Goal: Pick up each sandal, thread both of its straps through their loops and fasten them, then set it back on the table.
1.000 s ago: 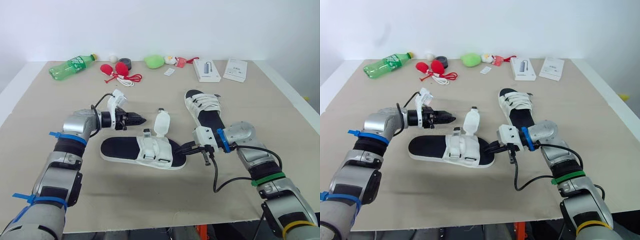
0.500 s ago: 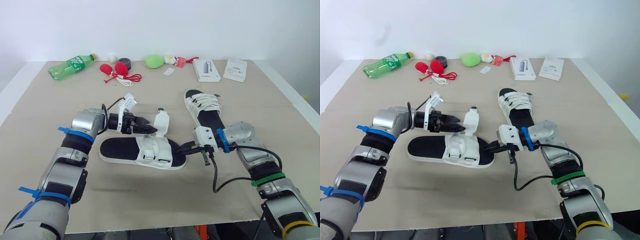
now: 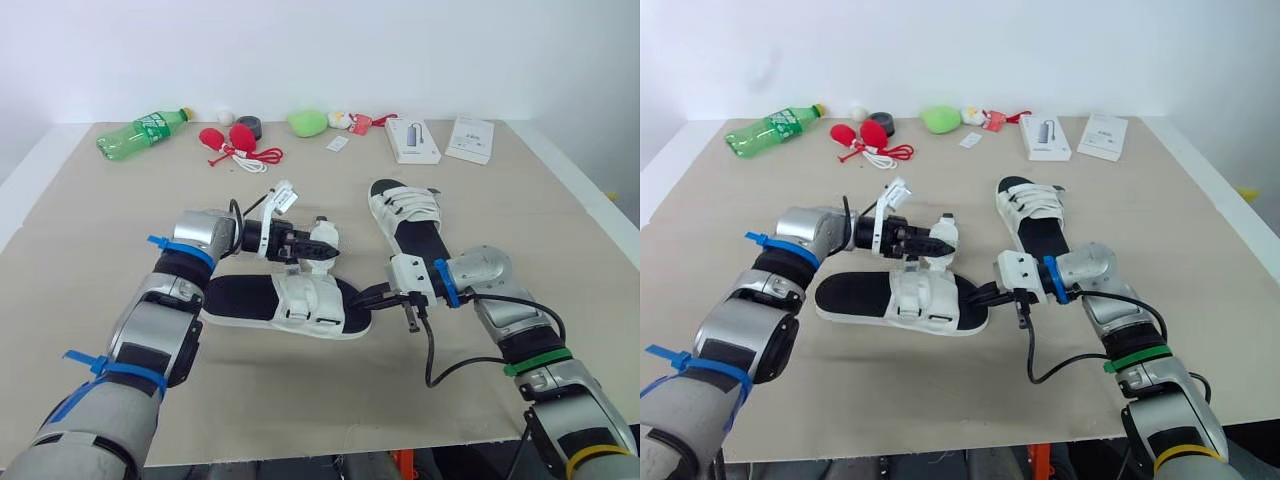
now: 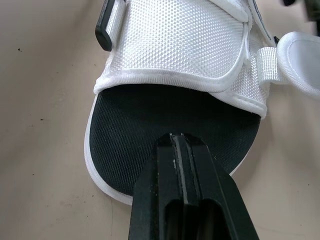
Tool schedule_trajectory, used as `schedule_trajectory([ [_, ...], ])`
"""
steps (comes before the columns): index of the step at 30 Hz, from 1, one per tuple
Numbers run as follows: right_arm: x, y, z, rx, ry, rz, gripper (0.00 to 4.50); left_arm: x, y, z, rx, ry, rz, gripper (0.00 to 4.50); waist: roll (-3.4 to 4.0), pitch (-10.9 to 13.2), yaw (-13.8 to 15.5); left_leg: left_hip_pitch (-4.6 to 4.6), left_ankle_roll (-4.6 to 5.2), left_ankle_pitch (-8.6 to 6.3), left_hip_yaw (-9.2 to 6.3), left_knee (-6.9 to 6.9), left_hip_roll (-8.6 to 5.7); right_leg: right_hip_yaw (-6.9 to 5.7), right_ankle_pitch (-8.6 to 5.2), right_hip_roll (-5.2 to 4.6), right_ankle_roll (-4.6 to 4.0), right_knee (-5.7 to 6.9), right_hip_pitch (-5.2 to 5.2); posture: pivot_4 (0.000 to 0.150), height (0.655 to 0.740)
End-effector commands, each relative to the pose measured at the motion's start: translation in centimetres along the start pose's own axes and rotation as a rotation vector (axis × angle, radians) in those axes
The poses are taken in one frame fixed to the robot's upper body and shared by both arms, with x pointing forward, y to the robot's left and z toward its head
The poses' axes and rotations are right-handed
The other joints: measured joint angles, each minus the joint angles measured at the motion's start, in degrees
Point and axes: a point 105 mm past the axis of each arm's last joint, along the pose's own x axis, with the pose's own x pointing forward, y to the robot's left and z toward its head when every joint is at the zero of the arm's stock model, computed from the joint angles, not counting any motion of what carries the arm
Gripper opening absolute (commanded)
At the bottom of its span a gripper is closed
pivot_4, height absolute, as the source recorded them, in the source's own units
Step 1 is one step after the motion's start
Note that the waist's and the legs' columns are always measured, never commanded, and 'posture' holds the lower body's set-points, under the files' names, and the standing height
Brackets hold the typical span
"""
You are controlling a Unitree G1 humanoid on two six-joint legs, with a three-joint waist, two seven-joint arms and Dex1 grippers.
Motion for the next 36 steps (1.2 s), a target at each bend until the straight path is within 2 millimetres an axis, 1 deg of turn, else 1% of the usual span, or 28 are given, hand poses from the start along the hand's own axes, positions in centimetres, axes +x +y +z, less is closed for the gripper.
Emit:
schedule_trajectory([
  [1, -0.2, 0.5, -1.0, 0.02, 0.047, 0.0, 0.0, 0.5, -0.1, 1.7, 0.055, -0.022, 0.003, 4.49, 0.0, 0.0, 0.0, -0.01, 0.0, 0.0, -0.01, 0.0, 0.0, -0.01, 0.0, 0.01, 0.01, 0.0, 0.0, 0.15, 0.74],
  [4, -0.2, 0.6, -1.0, 0.021, 0.046, -0.01, 0.0, 1.0, 0.1, 2.1, 0.041, -0.046, 0.016, 4.49, 0.0, 0.0, 0.0, -0.04, -0.01, -0.01, -0.07, 0.0, -0.05, -0.02, -0.03, 0.0, 0.03, 0.0, 0.01, 0.15, 0.74],
  [12, -0.6, 1.0, -1.2, 0.029, 0.054, -0.037, 0.0, 2.2, 1.1, 4.2, -0.115, -0.243, 0.112, 4.49, -0.02, 0.0, 0.0, -0.11, -0.01, 0.0, -0.33, -0.01, -0.15, -0.12, -0.06, -0.01, 0.08, 0.0, 0.02, 0.15, 0.74],
  [16, -0.7, 1.0, -1.2, 0.031, 0.06, -0.046, 0.0, 2.6, 1.3, 5.1, -0.202, -0.333, 0.134, 4.49, -0.02, 0.0, 0.1, -0.12, -0.01, -0.01, -0.38, -0.01, -0.18, -0.15, -0.07, -0.02, 0.1, 0.0, 0.03, 0.15, 0.74],
  [24, -0.9, 1.0, -1.3, 0.035, 0.065, -0.053, 0.0, 3.3, 1.6, 4.3, -0.272, -0.327, 0.154, 4.49, -0.03, 0.0, 0.1, -0.13, -0.03, 0.0, -0.43, -0.01, -0.22, -0.2, -0.06, -0.03, 0.11, 0.0, 0.05, 0.15, 0.74],
  [27, -0.9, 1.1, -1.3, 0.037, 0.068, -0.052, 0.0, 3.6, 1.6, 4.0, -0.269, -0.322, 0.152, 3.67, -0.03, 0.0, 0.1, -0.13, -0.03, 0.0, -0.44, -0.01, -0.23, -0.2, -0.06, -0.04, 0.11, 0.0, 0.07, 0.15, 0.74],
  [28, -0.9, 1.1, -1.3, 0.037, 0.069, -0.051, 0.0, 3.7, 1.6, 4.0, -0.27, -0.321, 0.15, 3.17, -0.03, 0.0, 0.1, -0.13, -0.03, 0.0, -0.44, -0.01, -0.24, -0.2, -0.07, -0.04, 0.11, 0.0, 0.07, 0.15, 0.74],
  [29, -0.9, 1.1, -1.3, 0.037, 0.069, -0.051, 0.0, 3.7, 1.6, 3.9, -0.27, -0.32, 0.149, 2.78, -0.03, 0.0, 0.1, -0.13, -0.03, 0.0, -0.44, -0.01, -0.24, -0.2, -0.06, -0.04, 0.11, 0.0, 0.07, 0.15, 0.74],
  [30, -0.9, 1.0, -1.3, 0.036, 0.069, -0.05, 0.0, 3.7, 1.5, 3.9, -0.269, -0.321, 0.147, 2.25, -0.03, 0.0, 0.1, -0.13, -0.03, 0.0, -0.45, -0.01, -0.24, -0.2, -0.06, -0.04, 0.11, 0.0, 0.07, 0.15, 0.74],
  [31, -0.9, 1.0, -1.3, 0.036, 0.069, -0.05, 0.0, 3.8, 1.5, 3.9, -0.268, -0.322, 0.147, 1.85, -0.03, 0.0, 0.1, -0.13, -0.04, 0.01, -0.44, -0.01, -0.24, -0.2, -0.06, -0.04, 0.11, 0.0, 0.07, 0.15, 0.74],
  [32, -0.9, 1.0, -1.3, 0.036, 0.069, -0.05, 0.0, 3.7, 1.6, 3.9, -0.265, -0.322, 0.15, 1.34, -0.03, 0.0, 0.1, -0.13, -0.04, 0.01, -0.45, -0.01, -0.24, -0.2, -0.06, -0.04, 0.11, 0.0, 0.07, 0.15, 0.74],
  [33, -0.9, 1.0, -1.3, 0.036, 0.069, -0.05, 0.0, 3.7, 1.6, 4.0, -0.263, -0.324, 0.153, 0.94, -0.03, 0.0, 0.1, -0.13, -0.04, 0.01, -0.45, -0.01, -0.24, -0.2, -0.06, -0.04, 0.12, 0.0, 0.07, 0.15, 0.74],
  [35, -0.9, 1.0, -1.3, 0.035, 0.069, -0.048, 0.0, 3.6, 1.8, 4.1, -0.252, -0.329, 0.166, 0.02, -0.03, 0.0, 0.1, -0.13, -0.04, 0.01, -0.45, -0.01, -0.24, -0.2, -0.06, -0.04, 0.12, 0.0, 0.07, 0.15, 0.74],
  [36, -0.9, 1.0, -1.3, 0.035, 0.069, -0.048, 0.0, 3.5, 1.8, 4.1, -0.247, -0.331, 0.169, 0.02, -0.03, 0.0, 0.1, -0.13, -0.04, 0.01, -0.45, -0.01, -0.24, -0.2, -0.06, -0.04, 0.11, 0.0, 0.07, 0.15, 0.74],
])
